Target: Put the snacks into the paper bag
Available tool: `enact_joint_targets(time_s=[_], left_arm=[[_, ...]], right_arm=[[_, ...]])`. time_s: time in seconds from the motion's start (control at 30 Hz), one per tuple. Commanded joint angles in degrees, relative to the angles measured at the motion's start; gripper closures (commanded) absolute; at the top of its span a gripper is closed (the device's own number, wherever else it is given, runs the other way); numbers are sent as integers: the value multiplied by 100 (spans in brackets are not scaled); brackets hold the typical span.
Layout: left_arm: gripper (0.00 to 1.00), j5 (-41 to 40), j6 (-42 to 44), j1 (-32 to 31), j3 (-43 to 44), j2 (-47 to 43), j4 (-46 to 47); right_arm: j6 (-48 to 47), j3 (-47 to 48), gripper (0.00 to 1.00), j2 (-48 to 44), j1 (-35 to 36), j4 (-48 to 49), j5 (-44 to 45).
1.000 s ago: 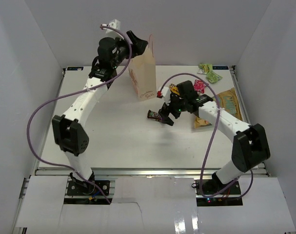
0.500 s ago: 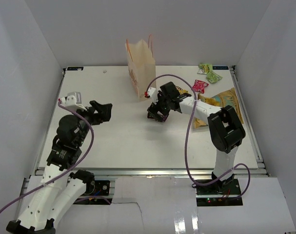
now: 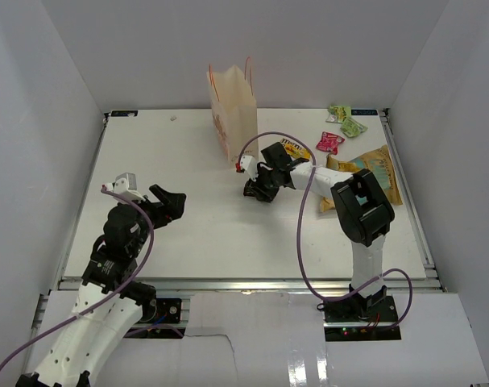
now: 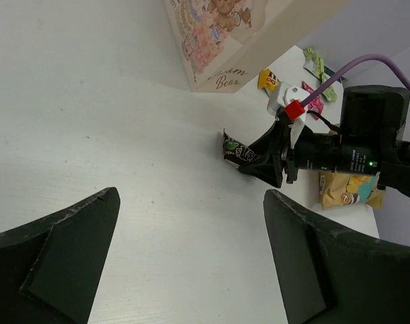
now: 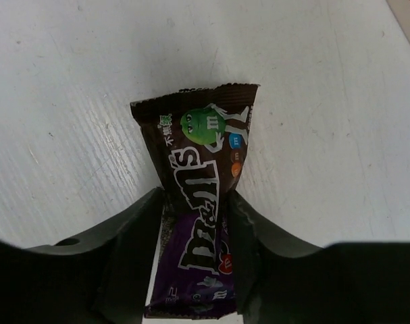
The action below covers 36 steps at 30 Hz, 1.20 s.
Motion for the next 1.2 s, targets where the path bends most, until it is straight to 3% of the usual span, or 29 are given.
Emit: enact_joint_targets(time_s=[0.0,0.13,0.23,0.4,0.57,0.63,0.7,0.83,1.17], left_arm=[[2,82,-97,17,178,101,-5],[2,65,-115,17,125,83,65],[2,65,-115,17,107,101,127],[2,91,-80,17,90,154,180],[2,100,-45,8,-7,163,329],[2,117,-19,17,-33,180,417],[2,144,8,17,-16,233,478],[2,240,26,17,-24,286,549],[2,364,-97,17,-200,110,646]], right_arm=[[-76,-24,54,-9,15,127,-160],[-173,-24,72,-184,-11,4,-362],[-278,55,79,-421,-73,-198,-722],[-524,362,83,-1212,-135,-506,-1627],[-147,1907,83,-1582,-135,-611,-1918],[186,2365,84,-1468,-135,-200,-1665],[792,2761,92,-1381,-135,640,-919],[1294,3690,92,-705,-64,1471,293],[1673,5029,85,755,103,3097,1122]])
